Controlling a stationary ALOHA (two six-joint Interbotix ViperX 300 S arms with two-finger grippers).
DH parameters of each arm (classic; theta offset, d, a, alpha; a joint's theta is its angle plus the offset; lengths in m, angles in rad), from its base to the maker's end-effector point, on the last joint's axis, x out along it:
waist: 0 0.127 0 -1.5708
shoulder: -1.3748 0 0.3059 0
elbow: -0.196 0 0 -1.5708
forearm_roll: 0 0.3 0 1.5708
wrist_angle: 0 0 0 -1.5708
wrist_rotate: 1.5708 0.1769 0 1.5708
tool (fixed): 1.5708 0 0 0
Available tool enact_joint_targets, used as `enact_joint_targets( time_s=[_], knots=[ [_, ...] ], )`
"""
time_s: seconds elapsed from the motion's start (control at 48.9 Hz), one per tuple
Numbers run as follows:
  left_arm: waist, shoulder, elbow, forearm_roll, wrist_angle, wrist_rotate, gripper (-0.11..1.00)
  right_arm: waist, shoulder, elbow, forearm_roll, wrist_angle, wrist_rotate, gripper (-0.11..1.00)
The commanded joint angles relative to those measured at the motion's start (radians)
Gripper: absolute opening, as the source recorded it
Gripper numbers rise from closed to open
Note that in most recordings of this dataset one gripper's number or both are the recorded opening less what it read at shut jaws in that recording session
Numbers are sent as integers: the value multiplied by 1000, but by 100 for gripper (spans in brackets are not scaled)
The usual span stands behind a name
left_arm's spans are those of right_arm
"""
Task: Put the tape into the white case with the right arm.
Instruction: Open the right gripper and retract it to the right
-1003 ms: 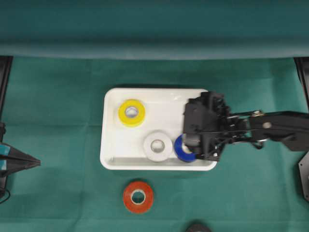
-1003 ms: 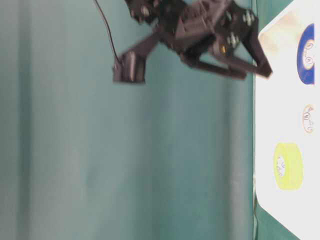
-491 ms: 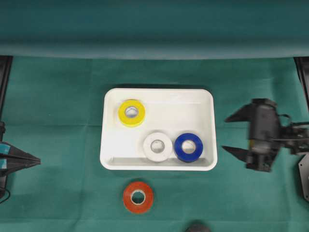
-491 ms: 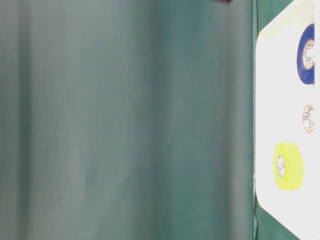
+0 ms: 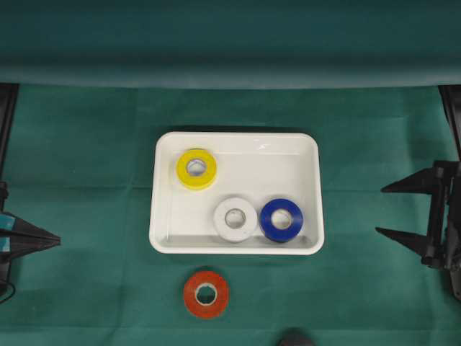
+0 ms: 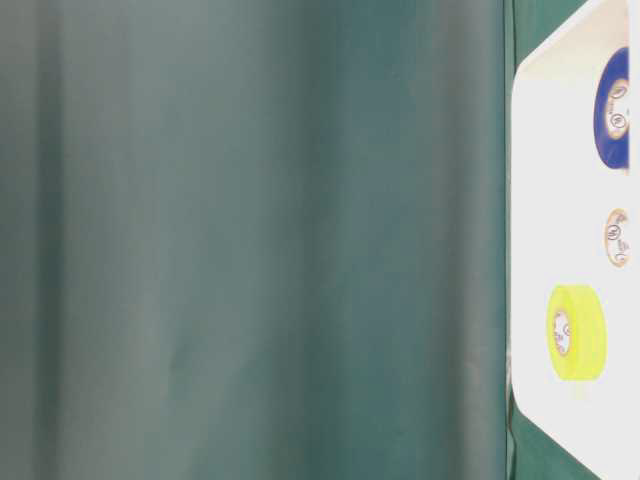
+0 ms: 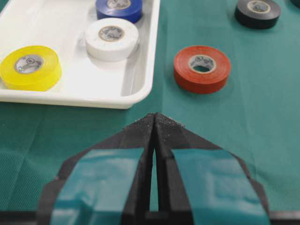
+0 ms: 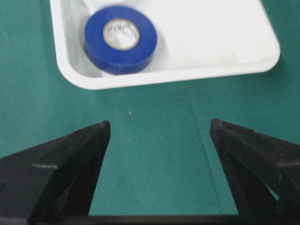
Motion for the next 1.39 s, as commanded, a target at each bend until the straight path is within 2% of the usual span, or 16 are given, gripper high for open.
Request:
enact_joint_targets(
  time_s=[0.0,0.164,0.552,0.9,1.064,1.371],
  knots=[
    [5,15,-11,0,-11,2,0,8,3,-9,5,-8,2,58],
    [5,15,-11,0,-12,2,0,43,25,-9,11,-9,3,58],
    [5,14,-11,0,-12,2,0,354,3,38,8,-57,-8,58],
    [5,15,-11,0,-11,2,0,545,-3,52,-31,-91,-11,58],
    [5,15,-11,0,-11,2,0,589,20,51,-29,-95,-11,58],
    [5,15,-11,0,-11,2,0,594,29,49,-29,-95,-12,58]
  ],
)
